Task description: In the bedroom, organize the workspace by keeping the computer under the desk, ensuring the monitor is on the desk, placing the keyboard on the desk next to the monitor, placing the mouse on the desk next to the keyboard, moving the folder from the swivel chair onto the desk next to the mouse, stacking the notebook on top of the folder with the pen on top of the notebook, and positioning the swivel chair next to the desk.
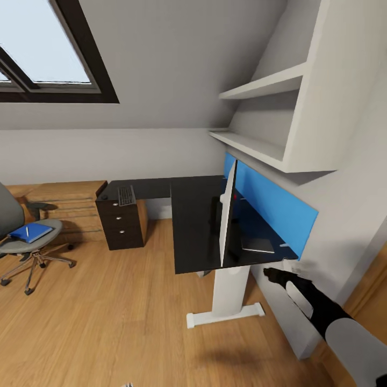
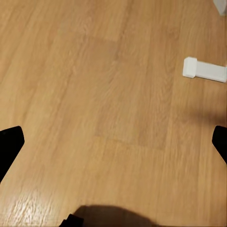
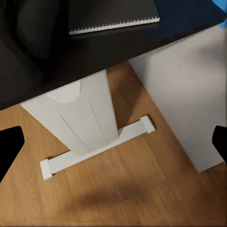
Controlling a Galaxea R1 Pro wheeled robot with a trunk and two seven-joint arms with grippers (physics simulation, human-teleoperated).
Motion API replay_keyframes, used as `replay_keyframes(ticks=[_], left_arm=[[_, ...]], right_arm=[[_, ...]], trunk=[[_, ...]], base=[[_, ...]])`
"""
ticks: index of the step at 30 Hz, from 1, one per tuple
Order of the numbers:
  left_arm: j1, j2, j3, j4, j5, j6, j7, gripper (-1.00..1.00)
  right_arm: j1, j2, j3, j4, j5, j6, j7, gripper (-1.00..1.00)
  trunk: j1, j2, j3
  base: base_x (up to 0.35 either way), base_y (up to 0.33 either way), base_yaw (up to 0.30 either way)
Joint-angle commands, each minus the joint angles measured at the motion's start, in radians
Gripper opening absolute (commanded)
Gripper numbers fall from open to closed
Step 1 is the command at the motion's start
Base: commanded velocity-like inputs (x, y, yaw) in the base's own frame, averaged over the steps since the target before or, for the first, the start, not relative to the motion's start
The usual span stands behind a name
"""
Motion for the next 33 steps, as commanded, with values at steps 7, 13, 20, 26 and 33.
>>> replay_keyframes(ticks=[7, 13, 20, 26, 33], left_arm=[[-0.001, 0.005, -0.008, -0.051, 0.011, -0.02, 0.005, 1.0], [-0.001, 0.007, -0.011, -0.174, 0.01, -0.003, 0.006, 1.0], [-0.001, 0.009, -0.01, -0.533, 0.012, 0.379, 0.008, 1.0], [-0.001, 0.006, 0.012, -0.812, 0.023, 0.665, 0.009, 1.0], [-0.001, 0.01, 0.022, -0.796, 0.032, 0.683, 0.008, 1.0]], right_arm=[[-0.022, 0.001, 0.011, -0.016, -0.012, 0.018, -0.028, 1.0], [-0.026, 0.002, 0.011, -0.017, -0.017, 0.001, -0.031, 1.0], [-0.026, 0.001, 0.011, -0.018, -0.015, -0.004, -0.03, 1.0], [-0.025, 0.001, 0.011, -0.017, -0.01, -0.005, -0.031, 1.0], [-0.025, -0.001, 0.01, -0.014, -0.01, -0.03, -0.031, 1.0]], trunk=[[0.0, -0.002, -0.002], [0.0, -0.002, -0.002], [0.0, -0.002, -0.002], [0.0, -0.002, -0.002], [0.0, -0.002, -0.002]], base=[[0.0, 0.0, 0.0], [0.0, 0.0, 0.0], [0.0, 0.0, 0.0], [0.0, 0.0, 0.0], [0.0, 0.0, 0.0]])
